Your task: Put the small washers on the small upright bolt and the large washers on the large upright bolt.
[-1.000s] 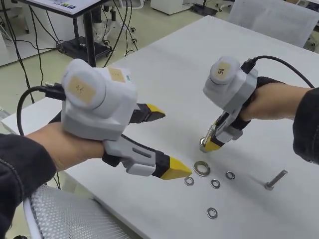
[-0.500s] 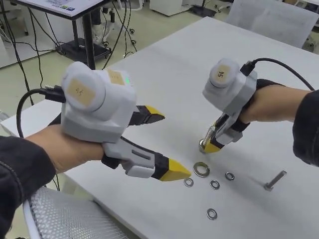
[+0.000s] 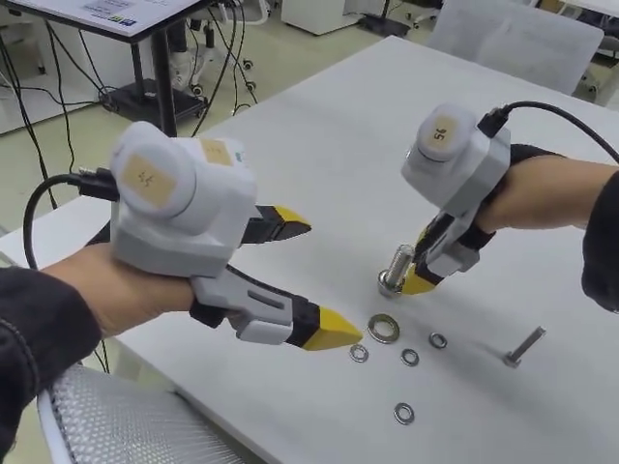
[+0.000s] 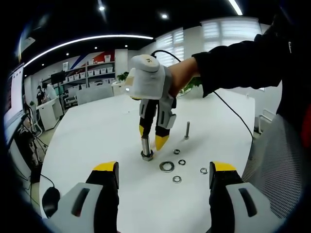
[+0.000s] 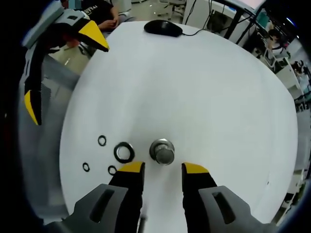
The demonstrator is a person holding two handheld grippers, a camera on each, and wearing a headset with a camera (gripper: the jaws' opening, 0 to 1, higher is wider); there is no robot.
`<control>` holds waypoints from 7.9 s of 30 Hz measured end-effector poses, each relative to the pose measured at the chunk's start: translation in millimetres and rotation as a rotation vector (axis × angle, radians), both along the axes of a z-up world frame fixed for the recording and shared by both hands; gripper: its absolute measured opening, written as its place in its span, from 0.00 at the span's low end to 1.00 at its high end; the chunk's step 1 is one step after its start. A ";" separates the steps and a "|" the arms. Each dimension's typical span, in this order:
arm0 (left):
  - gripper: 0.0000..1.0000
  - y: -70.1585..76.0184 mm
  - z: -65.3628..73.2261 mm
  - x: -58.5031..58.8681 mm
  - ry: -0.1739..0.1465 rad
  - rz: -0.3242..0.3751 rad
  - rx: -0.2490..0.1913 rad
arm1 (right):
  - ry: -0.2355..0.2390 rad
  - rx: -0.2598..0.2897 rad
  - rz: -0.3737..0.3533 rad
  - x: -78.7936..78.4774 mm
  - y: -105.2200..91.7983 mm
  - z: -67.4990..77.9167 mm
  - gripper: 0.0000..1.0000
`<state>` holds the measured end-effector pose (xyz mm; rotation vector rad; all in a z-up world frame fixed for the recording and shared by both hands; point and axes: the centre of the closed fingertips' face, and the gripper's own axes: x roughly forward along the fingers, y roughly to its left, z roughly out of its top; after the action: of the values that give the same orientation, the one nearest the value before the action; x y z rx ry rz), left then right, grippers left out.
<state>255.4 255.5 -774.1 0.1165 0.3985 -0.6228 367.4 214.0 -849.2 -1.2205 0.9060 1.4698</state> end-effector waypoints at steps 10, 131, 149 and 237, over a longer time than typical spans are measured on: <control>0.76 -0.1 0.7 1.1 -0.003 0.003 0.001 | 0.001 -0.014 0.031 -23.1 -15.2 12.4 0.31; 0.72 1.4 0.1 -0.8 -0.003 0.001 0.005 | -0.028 0.047 0.001 -44.5 -2.8 57.9 0.23; 0.72 1.4 -1.7 -0.3 0.006 0.003 0.006 | -0.068 0.037 -0.001 -5.8 15.0 59.0 0.23; 0.72 2.4 -5.6 -0.1 0.021 0.005 0.007 | 0.000 -0.033 -0.037 -4.5 17.6 -14.8 0.23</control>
<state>255.4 257.8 -779.7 0.1154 0.4215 -0.6180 362.9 231.6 -864.0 -1.2216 0.9508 1.4310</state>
